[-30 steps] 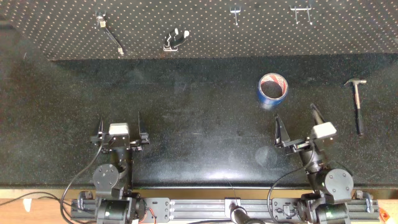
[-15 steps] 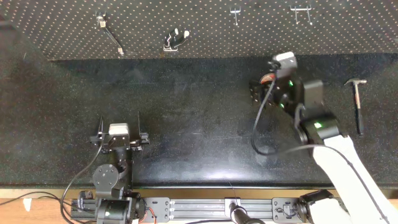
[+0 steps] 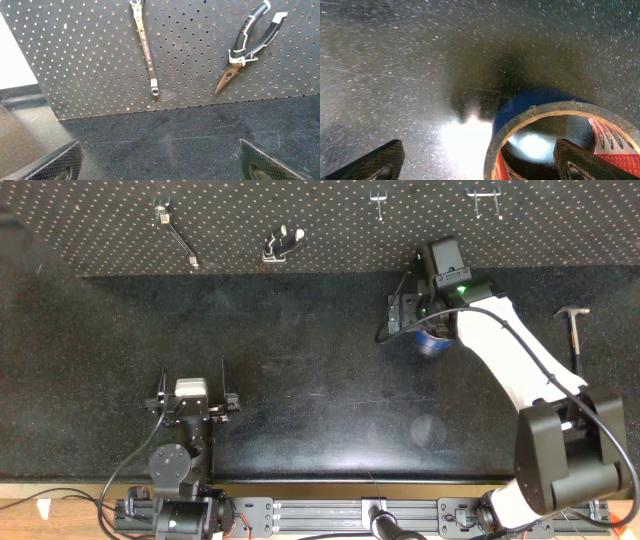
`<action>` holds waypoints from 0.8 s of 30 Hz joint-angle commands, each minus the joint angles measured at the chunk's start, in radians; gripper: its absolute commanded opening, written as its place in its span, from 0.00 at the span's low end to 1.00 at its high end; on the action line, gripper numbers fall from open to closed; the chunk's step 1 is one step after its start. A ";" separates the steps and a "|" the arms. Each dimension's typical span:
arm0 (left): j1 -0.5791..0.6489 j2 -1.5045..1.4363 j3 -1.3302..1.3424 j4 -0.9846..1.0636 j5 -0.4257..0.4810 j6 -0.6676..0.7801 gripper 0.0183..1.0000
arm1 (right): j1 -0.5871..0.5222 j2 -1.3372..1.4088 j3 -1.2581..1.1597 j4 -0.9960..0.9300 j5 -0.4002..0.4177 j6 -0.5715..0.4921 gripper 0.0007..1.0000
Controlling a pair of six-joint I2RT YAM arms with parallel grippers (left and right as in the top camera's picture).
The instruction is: Place Tools Onto Pegboard
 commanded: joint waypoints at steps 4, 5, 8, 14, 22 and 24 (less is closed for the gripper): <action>0.002 -0.006 -0.002 -0.005 0.003 0.013 1.00 | 0.005 0.056 0.032 -0.029 0.058 0.028 0.82; 0.002 -0.006 -0.002 -0.005 0.003 0.013 1.00 | 0.005 0.059 0.032 -0.032 0.059 0.028 0.73; 0.002 -0.006 -0.002 -0.005 0.003 0.013 1.00 | 0.005 0.061 0.032 -0.036 0.061 -0.004 0.22; 0.002 -0.006 -0.002 -0.005 0.003 0.013 1.00 | 0.005 -0.019 0.032 -0.130 0.127 -0.027 0.07; 0.002 -0.006 -0.002 -0.005 0.003 0.013 1.00 | 0.184 -0.523 0.031 0.108 0.206 0.040 0.08; 0.002 -0.006 -0.002 -0.005 0.003 0.013 1.00 | 0.265 -0.526 0.031 0.212 0.326 0.040 0.07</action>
